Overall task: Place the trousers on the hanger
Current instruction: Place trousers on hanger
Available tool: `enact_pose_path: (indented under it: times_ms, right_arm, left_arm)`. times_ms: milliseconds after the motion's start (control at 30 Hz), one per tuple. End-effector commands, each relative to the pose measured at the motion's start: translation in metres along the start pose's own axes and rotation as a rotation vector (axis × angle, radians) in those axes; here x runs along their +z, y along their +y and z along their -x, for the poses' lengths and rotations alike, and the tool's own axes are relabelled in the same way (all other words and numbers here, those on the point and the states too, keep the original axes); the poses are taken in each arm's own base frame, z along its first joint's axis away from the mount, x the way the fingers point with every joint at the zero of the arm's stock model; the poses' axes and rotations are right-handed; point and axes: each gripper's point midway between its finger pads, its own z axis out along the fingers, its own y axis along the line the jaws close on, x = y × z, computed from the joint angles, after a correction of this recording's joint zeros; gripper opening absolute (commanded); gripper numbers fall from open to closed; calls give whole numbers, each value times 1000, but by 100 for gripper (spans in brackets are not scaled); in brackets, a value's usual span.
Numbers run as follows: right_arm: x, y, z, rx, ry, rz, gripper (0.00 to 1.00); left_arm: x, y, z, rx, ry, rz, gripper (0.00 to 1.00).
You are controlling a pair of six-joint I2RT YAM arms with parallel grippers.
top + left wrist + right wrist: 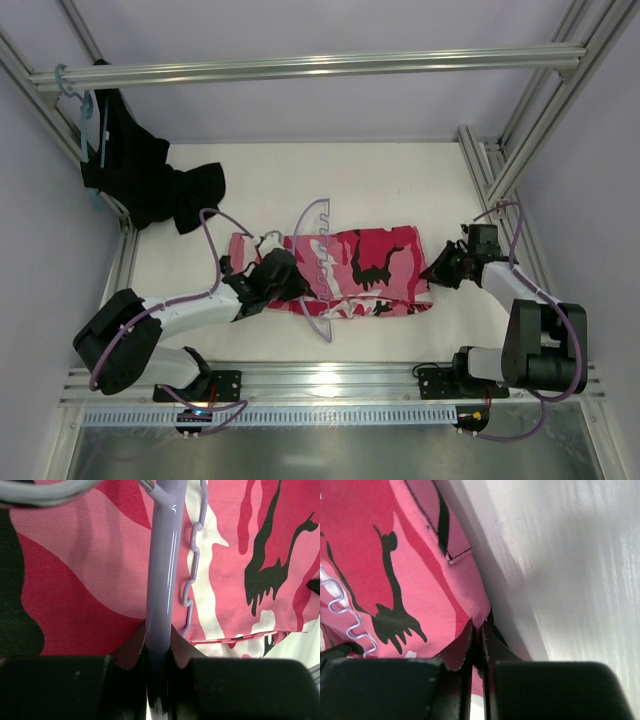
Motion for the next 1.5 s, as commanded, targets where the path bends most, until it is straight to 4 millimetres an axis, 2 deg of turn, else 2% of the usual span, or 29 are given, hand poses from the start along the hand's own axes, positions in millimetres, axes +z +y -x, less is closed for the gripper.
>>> enact_pose_path:
  times_ms: [0,100,133,167,233,267,367,400,467,500,567,600,633,700,733,800,833,867,900,933,967,1033,1167,1200,1267,1300,1400,1433,1467]
  right_arm:
    - [-10,22,6,-76,-39,89,4]
    - [-22,50,5,-144,-68,124,4]
    - [-29,62,12,-160,-95,135,4]
    - [-30,83,-1,-209,-70,168,4]
    - [-41,109,3,-232,-101,192,4]
    - [-42,128,-11,-245,-75,228,4]
    - [-46,168,-20,-275,-94,281,4]
    - [-42,187,-33,-290,-80,295,4]
    - [-37,204,-43,-293,-72,310,4]
    - [-33,219,-62,-311,-39,332,4]
    - [-21,237,-71,-324,-35,313,4]
    - [-22,255,-73,-325,-49,341,4]
    - [-10,263,-91,-331,-17,330,4]
    - [-7,287,-95,-316,-25,361,4]
    - [5,291,-107,-310,0,349,4]
    - [7,305,-108,-290,1,363,4]
    - [8,309,-111,-283,8,373,6]
    - [5,313,-114,-281,20,394,17]
    - [1,318,-113,-288,15,416,22]
    - [-2,319,-113,-298,15,419,26]
    - [-7,318,-108,-331,-6,413,39]
    - [-25,316,-99,-380,-27,383,50]
    - [-44,290,-77,-457,-99,304,50]
    - [-41,268,-68,-455,-128,248,49]
    - [-54,251,-53,-439,-183,235,46]
    - [-50,224,-37,-443,-231,141,45]
    - [-62,184,-9,-422,-297,17,44]
    - [-60,153,10,-382,-335,-64,44]
    - [-62,138,15,-358,-354,-91,43]
  left_arm:
    - [0,-24,12,6,-29,-60,0]
    - [0,-26,11,9,-25,-66,0]
    - [0,-27,11,10,-27,-66,0]
    - [0,-27,12,9,-28,-67,0]
    - [1,-29,12,13,-25,-68,0]
    - [1,-30,12,17,-23,-69,0]
    - [1,-31,12,21,-24,-71,0]
    - [1,-31,13,20,-25,-70,0]
    - [0,-31,13,22,-27,-70,0]
    - [0,-30,14,22,-29,-67,0]
    - [-1,-29,14,24,-31,-64,0]
    - [-1,-28,13,29,-30,-62,0]
    - [-2,-27,14,31,-32,-60,0]
    - [-2,-26,15,32,-39,-54,0]
    - [-2,-25,14,34,-38,-51,0]
    - [-1,-24,14,35,-36,-49,0]
    - [-1,-25,14,36,-36,-48,0]
    - [-1,-25,14,37,-35,-47,0]
    - [-1,-24,15,35,-38,-47,0]
    - [-2,-25,16,34,-44,-47,0]
    - [-2,-24,17,37,-49,-45,0]
    - [-3,-25,19,37,-58,-46,0]
    - [-3,-22,18,42,-53,-29,0]
    - [-3,-21,18,44,-52,-25,0]
    - [-2,-22,19,45,-52,-22,0]
    - [-1,-21,18,46,-50,-19,0]
    - [0,-20,17,46,-46,-13,0]
    - [1,-20,16,44,-43,-12,0]
    - [1,-20,16,43,-42,-14,0]
